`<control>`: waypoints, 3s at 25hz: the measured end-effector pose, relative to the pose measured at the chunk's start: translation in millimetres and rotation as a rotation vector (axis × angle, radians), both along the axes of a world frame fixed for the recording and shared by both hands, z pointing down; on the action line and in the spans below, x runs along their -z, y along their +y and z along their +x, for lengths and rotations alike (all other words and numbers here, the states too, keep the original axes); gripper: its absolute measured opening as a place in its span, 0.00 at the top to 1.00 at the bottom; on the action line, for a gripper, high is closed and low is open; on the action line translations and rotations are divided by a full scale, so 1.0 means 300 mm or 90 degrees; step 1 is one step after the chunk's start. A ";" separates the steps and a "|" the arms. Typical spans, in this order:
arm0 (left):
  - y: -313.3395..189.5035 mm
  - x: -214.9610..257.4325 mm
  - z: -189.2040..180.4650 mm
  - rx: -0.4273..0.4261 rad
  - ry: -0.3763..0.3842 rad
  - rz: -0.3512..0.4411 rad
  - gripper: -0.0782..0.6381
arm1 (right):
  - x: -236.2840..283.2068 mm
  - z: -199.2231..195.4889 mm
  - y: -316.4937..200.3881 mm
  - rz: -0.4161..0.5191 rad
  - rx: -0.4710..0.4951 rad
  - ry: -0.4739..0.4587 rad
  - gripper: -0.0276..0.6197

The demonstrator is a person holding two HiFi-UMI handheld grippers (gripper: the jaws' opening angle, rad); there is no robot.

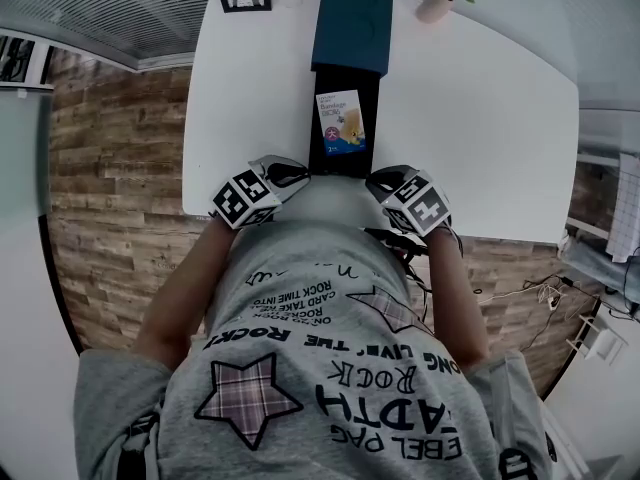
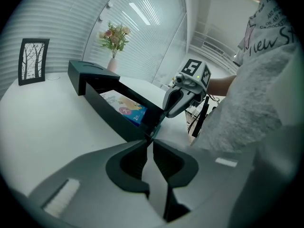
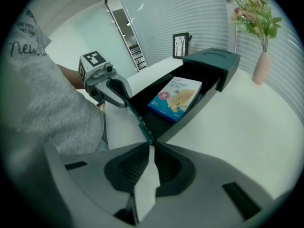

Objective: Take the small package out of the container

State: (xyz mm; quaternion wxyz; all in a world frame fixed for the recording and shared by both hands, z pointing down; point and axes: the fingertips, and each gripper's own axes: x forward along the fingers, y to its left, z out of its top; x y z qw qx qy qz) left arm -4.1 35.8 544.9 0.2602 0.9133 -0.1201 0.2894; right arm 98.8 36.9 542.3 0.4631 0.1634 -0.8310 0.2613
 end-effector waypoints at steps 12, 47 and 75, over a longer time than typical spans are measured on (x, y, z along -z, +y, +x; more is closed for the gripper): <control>0.001 -0.005 -0.002 0.003 0.003 -0.006 0.82 | -0.002 -0.003 0.002 -0.009 -0.003 -0.010 0.89; -0.199 0.110 -0.121 0.170 0.012 0.022 0.73 | 0.078 0.088 -0.115 0.031 -0.019 0.012 0.79; -0.424 0.237 -0.152 0.318 0.030 0.099 0.88 | 0.168 -0.123 -0.449 0.108 -0.020 -0.078 0.78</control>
